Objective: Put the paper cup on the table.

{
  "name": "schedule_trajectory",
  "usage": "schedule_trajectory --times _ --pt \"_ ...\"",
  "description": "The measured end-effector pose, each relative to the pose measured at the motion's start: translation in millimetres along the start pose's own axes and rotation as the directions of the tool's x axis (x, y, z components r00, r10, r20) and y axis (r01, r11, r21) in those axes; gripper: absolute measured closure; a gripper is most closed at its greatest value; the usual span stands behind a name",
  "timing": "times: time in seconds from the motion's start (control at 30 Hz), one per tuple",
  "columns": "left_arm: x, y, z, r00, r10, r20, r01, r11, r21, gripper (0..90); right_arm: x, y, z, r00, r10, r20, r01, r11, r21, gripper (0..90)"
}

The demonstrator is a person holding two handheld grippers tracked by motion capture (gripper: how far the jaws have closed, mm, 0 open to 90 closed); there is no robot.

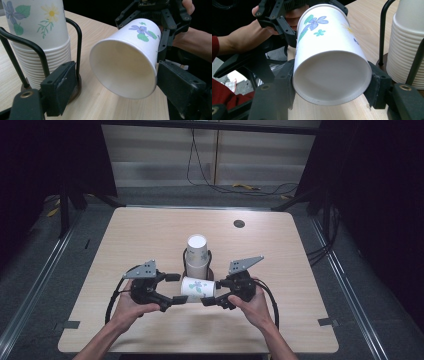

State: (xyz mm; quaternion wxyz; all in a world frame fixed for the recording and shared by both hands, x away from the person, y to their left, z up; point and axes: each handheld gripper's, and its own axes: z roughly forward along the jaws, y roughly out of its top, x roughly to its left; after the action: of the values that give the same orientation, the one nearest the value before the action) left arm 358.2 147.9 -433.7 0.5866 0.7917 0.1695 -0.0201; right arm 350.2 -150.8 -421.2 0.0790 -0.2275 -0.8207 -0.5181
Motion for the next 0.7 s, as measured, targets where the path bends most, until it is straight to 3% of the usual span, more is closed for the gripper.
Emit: schedule_trajectory --times 0.33,0.7 --pt "1.0 -1.3 3.8 0.9991 -0.026 0.033 0.027 0.9995 -0.019 15.4 0.9 0.8 -1.8 0.9999 -0.006 -0.016 0.005 1.000 -0.029 36.8" --pt "-0.1 -2.8 8.8 0.9974 0.000 0.072 0.005 0.9977 -0.067 14.9 0.2 0.7 -4.2 0.9984 -0.004 -0.056 -0.001 0.997 -0.077 36.8"
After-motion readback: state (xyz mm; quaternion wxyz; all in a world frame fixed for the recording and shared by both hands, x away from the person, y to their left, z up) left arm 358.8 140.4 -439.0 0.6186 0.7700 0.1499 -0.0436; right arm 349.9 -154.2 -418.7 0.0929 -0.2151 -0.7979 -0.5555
